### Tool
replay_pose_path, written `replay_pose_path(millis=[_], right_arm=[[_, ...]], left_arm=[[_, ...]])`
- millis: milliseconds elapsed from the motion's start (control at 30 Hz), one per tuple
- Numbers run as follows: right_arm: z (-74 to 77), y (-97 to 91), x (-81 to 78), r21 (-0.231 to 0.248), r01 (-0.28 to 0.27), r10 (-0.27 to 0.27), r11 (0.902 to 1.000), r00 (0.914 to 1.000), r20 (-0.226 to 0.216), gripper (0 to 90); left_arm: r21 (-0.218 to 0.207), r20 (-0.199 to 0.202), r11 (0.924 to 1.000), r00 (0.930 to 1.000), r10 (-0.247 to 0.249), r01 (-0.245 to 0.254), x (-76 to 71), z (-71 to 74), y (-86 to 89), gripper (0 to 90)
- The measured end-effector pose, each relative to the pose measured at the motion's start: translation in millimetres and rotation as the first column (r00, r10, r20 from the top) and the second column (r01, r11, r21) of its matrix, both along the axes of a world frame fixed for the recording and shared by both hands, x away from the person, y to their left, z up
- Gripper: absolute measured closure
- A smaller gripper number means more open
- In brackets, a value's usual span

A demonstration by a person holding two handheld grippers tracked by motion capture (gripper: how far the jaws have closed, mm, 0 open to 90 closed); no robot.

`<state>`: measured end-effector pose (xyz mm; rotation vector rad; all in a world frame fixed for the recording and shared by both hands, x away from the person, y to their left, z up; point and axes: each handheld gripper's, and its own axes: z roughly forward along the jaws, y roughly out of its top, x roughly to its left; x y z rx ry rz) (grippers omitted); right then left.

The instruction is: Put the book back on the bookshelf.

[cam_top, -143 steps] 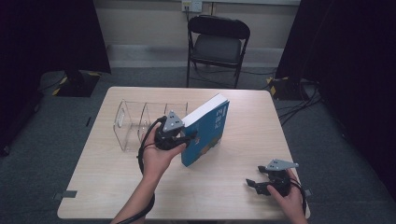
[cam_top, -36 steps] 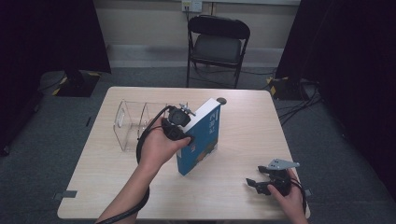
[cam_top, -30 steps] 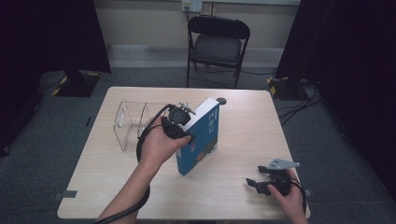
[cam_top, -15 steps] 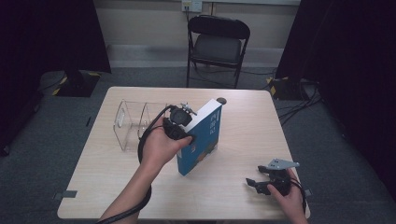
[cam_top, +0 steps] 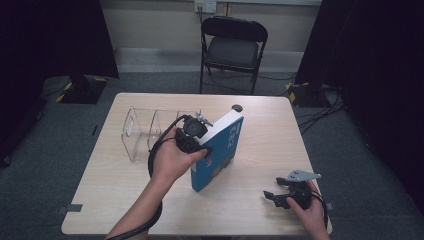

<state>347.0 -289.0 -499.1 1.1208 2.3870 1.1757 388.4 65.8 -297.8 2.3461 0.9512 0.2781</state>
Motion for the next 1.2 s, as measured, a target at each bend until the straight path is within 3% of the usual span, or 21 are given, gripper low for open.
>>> replay_pose_path(millis=[133,233,433,533,600,767,833,1200], right_arm=[[-0.1,-0.3,0.3,0.0,-0.001,0.001,1.0,1.0,0.002,20.1],[-0.2,-0.4,0.5,0.007,-0.002,0.002,1.0,1.0,0.0,20.1],[-0.2,-0.2,0.4,0.0,-0.001,0.001,1.0,1.0,0.003,20.1],[-0.1,0.1,0.2,-0.002,0.0,0.0,1.0,1.0,0.003,20.1],[0.0,0.2,0.2,-0.003,0.0,0.0,1.0,1.0,0.003,20.0],[0.0,2.0,1.0,-0.002,0.0,0.0,1.0,1.0,0.001,20.0],[0.0,3.5,1.6,-0.008,0.0,0.0,1.0,1.0,0.001,19.8],[0.0,3.6,2.3,-0.006,-0.003,0.003,1.0,1.0,0.001,19.8]], left_arm=[[0.004,0.003,1.0,1.0,-0.007,0.007,-3.4,5.8,2.0,62.5],[0.008,-0.015,0.9998,0.9997,-0.016,0.016,-5.5,9.9,2.2,62.5],[0.027,-0.053,0.9996,0.9985,-0.011,0.012,-7.4,9.4,4.3,62.1],[0.015,-0.044,0.9999,0.999,-0.005,0.006,-8.7,7.5,6.5,61.9],[0.035,-0.053,0.9994,0.9986,-0.004,0.005,-8.7,6.6,9.7,61.6],[0.061,-0.036,0.9981,0.9994,0.003,-0.001,-8.5,-0.8,19.1,60.6],[0.034,-0.006,0.9994,1.0,0.004,-0.004,-8.4,-4.3,23.3,60.3],[0.017,0.012,0.9997,0.9997,-0.019,0.019,-11.3,-6.7,24.5,60.7]])
